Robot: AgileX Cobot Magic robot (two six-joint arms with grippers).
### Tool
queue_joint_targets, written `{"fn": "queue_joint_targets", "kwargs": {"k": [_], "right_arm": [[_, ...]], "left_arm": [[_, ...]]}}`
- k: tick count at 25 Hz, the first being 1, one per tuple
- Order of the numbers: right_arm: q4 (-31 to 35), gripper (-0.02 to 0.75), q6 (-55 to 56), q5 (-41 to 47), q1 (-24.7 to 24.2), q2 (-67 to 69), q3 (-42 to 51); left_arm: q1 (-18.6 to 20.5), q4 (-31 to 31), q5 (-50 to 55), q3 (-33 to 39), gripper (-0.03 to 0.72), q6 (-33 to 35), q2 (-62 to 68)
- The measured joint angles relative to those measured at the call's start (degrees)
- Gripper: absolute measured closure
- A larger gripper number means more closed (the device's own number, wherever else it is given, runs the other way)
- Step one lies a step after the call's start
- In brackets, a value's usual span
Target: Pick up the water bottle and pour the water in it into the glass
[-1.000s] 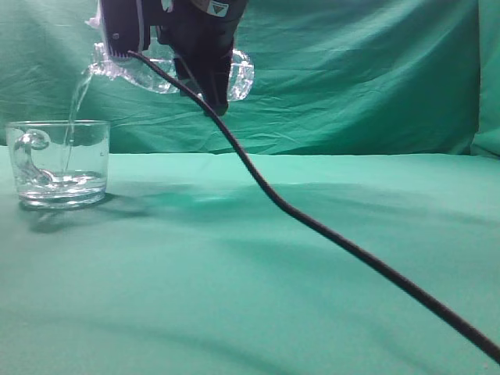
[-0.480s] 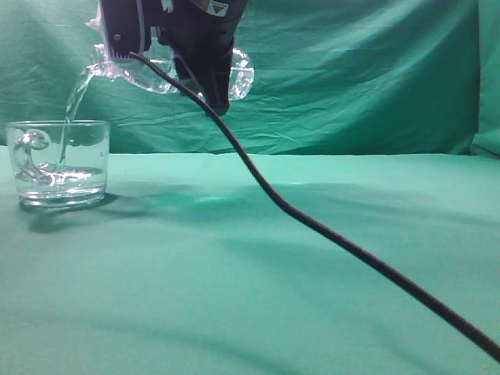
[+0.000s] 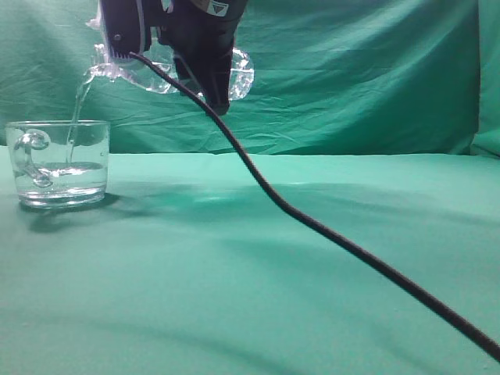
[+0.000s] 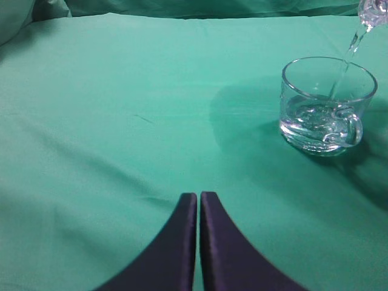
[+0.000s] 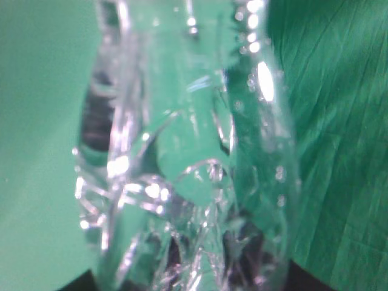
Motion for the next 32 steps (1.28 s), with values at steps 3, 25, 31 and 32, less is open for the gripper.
{"fn": "queue_joint_targets", "kwargs": {"k": [3,25,31,32], "right_arm": [[0.0,0.498,0.0,0.0,0.0,0.0,0.0],[14.6,0.498,53.6,-8.6,-0.7,-12.3,2.6],[13.5,0.498,62.9,-15.6,-7.8,-25.6,17.9],[12.6,0.498,64.8,-17.8,-9.7,-27.2,20.0]], "left_arm": [[0.0,0.0,0.0,0.0,0.688,0.0,0.0],[0.0,0.0,0.0,0.0,0.688,0.0,0.0],[0.0,0.0,0.0,0.0,0.688,0.0,0.0],[0.0,0.0,0.0,0.0,0.688,0.0,0.0]]}}
